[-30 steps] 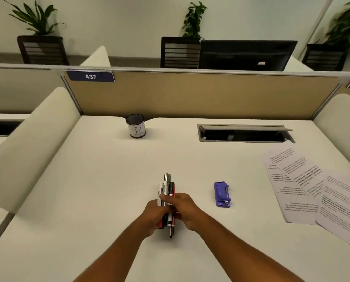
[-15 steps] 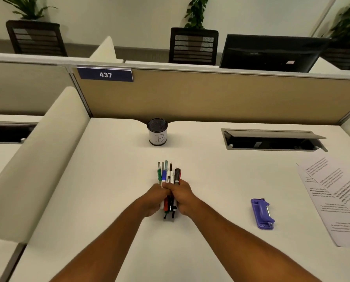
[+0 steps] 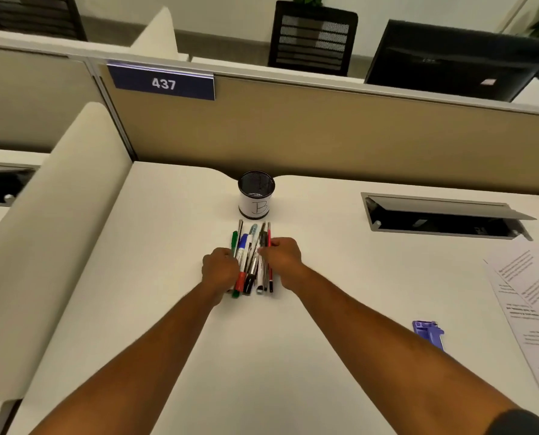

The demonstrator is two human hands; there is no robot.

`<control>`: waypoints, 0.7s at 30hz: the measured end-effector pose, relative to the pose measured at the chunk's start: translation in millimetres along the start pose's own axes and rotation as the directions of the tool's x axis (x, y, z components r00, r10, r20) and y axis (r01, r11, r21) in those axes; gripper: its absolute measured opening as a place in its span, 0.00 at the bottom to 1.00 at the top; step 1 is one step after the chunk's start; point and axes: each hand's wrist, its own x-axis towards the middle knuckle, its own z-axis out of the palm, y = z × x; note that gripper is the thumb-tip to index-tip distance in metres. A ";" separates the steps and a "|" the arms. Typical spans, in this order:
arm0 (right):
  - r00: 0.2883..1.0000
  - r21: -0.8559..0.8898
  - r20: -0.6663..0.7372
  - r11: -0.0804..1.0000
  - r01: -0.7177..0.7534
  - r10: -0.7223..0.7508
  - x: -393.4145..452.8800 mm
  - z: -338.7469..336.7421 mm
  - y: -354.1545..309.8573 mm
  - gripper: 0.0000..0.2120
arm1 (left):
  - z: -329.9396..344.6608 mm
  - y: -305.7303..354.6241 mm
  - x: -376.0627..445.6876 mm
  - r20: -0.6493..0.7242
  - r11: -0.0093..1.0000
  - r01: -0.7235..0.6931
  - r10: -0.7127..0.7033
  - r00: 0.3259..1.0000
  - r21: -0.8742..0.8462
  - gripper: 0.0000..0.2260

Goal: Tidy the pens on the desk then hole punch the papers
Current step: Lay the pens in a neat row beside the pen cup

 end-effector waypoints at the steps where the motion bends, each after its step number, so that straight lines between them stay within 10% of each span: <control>1: 1.000 -0.021 -0.019 1.000 0.012 -0.012 2.1 -1.5 -1.5 0.07 | 0.6 -1.8 1.0 -0.008 1.000 -0.011 0.011 1.000 -0.015 0.14; 11: 0.978 -0.315 -0.063 0.934 0.169 -0.198 -3.2 -4.0 8.3 0.05 | 4.7 -16.3 -3.9 -0.080 0.948 -0.270 0.286 0.955 0.169 0.09; 21: 0.942 -0.331 -0.101 0.903 0.273 -0.321 -22.1 -5.1 32.6 0.14 | -3.1 -33.5 -11.2 -0.106 0.961 -0.256 0.267 0.958 0.107 0.20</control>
